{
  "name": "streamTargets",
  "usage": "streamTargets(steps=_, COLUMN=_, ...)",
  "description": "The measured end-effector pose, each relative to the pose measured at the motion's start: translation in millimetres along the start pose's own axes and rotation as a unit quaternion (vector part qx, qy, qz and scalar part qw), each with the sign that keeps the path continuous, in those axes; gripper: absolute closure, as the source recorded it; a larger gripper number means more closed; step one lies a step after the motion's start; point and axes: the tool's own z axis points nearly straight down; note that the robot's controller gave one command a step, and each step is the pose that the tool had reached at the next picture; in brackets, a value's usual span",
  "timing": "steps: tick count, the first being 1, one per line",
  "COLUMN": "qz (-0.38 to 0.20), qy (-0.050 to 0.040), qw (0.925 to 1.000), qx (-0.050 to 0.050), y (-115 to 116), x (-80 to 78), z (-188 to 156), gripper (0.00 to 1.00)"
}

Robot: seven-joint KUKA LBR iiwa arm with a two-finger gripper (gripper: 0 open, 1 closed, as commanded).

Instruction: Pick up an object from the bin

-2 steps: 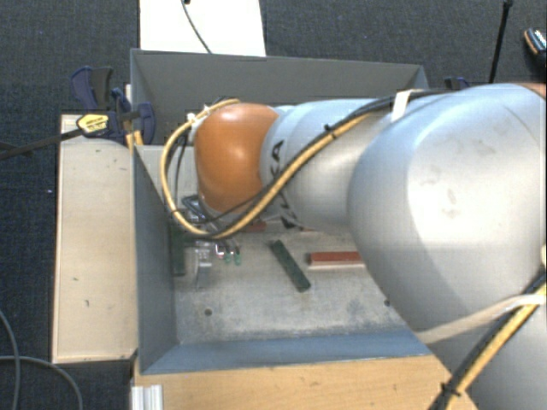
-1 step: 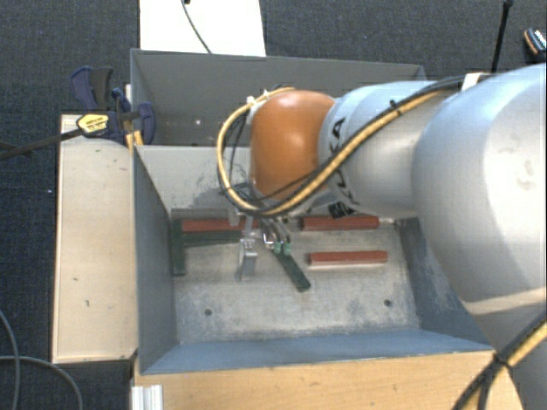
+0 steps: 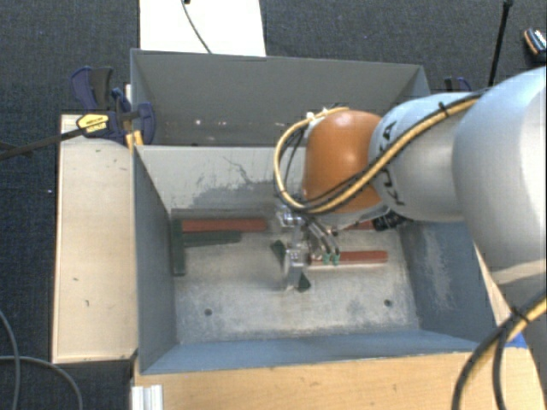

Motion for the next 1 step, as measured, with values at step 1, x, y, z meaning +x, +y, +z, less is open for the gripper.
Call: streamTargets(steps=1, qz=-0.082, qy=-0.004, qw=0.9966, qx=-0.001, y=-50.1, x=-15.6, z=6.8, gripper=0.0)
